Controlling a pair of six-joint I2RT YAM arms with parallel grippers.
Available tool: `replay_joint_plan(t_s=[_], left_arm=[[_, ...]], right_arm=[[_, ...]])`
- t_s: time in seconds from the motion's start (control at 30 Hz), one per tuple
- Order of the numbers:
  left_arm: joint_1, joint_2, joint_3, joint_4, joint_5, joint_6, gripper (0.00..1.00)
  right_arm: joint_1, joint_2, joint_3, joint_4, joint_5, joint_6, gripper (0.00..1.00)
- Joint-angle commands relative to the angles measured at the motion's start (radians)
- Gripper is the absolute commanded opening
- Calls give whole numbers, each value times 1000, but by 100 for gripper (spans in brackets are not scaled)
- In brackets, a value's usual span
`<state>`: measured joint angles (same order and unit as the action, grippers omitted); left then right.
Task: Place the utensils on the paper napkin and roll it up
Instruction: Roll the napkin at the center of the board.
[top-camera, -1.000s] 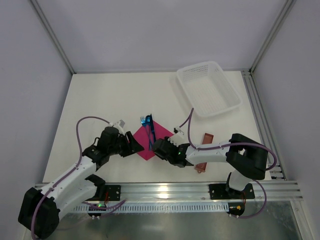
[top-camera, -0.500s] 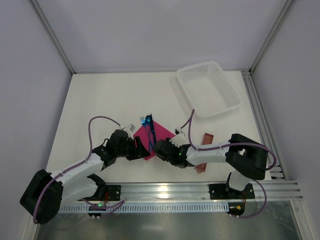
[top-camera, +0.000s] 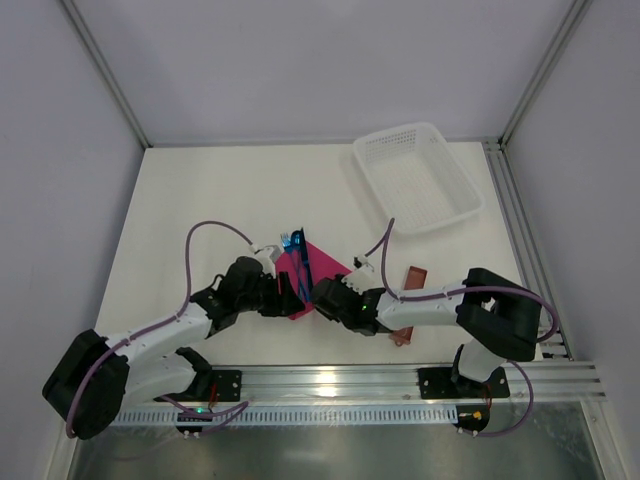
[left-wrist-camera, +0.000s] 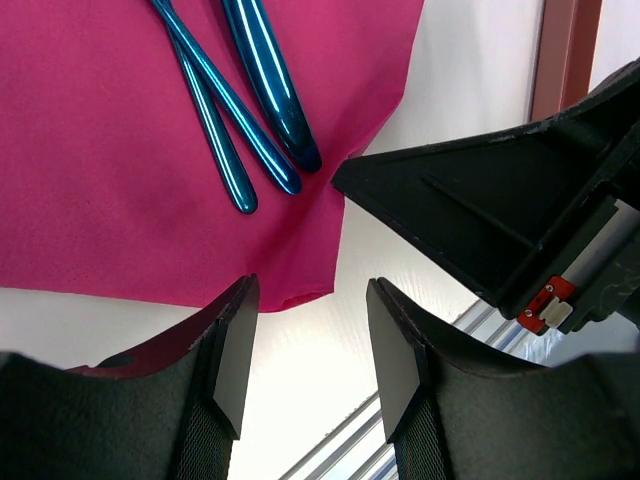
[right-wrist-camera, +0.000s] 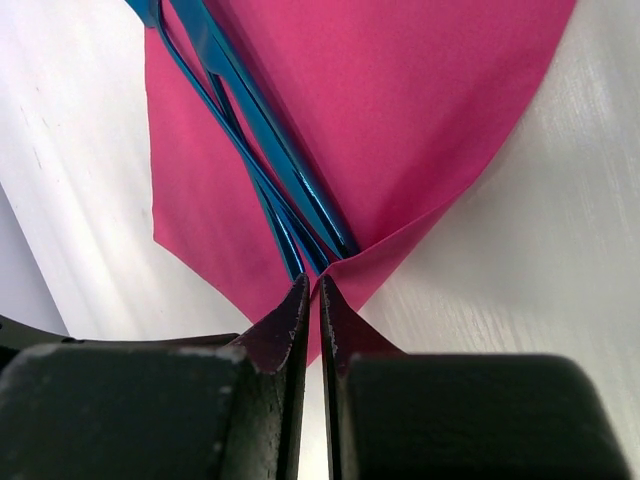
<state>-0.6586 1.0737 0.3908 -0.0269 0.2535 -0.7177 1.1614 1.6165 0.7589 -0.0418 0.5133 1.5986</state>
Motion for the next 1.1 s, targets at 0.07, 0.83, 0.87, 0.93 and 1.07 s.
replay_joint_plan(t_s=[0.07, 0.83, 0.87, 0.93, 1.07], left_arm=[[-16, -3, 13, 70, -26, 77, 52], [-42, 124, 66, 128, -28, 121, 26], [-42, 129, 71, 124, -26, 126, 22], [-42, 138, 86, 119, -26, 130, 11], [-44, 198, 115, 117, -5, 142, 0]], right_arm=[[-20, -30, 5, 37, 21, -14, 9], [-40, -70, -23, 33, 2, -72, 10], [-40, -76, -29, 34, 2, -84, 10], [-49, -112, -50, 36, 1, -159, 13], [-100, -152, -64, 137, -127, -501, 22]])
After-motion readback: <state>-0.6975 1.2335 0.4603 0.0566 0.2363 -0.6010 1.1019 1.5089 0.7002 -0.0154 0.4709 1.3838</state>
